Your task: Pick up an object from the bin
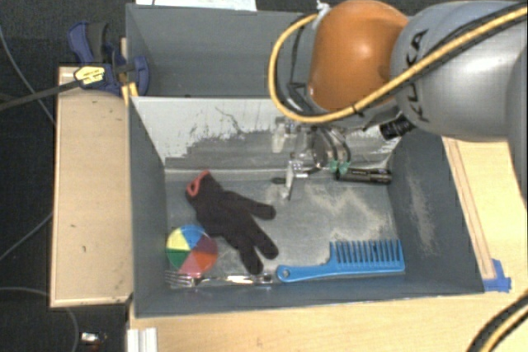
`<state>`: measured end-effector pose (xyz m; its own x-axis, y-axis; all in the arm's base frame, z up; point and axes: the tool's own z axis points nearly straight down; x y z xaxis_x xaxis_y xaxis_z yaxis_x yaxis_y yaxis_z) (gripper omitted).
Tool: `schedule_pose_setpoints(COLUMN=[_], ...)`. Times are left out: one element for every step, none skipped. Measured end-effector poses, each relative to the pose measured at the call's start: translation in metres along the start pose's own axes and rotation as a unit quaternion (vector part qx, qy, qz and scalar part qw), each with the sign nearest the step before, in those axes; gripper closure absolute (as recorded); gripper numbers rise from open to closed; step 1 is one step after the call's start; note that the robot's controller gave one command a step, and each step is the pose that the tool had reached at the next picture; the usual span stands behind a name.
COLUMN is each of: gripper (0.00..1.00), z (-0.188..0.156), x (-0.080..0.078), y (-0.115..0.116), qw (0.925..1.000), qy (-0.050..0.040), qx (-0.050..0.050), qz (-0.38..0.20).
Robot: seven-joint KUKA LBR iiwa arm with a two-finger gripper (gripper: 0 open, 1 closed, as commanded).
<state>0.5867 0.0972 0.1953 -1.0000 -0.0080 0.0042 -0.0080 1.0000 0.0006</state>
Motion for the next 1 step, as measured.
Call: schedule_pose_setpoints(gripper=[0.00], z=[-0.0040], x=[-0.0017], y=[-0.0005], qw=[1.0000], qy=[-0.0037], qx=[0.000], qz=[0.001])
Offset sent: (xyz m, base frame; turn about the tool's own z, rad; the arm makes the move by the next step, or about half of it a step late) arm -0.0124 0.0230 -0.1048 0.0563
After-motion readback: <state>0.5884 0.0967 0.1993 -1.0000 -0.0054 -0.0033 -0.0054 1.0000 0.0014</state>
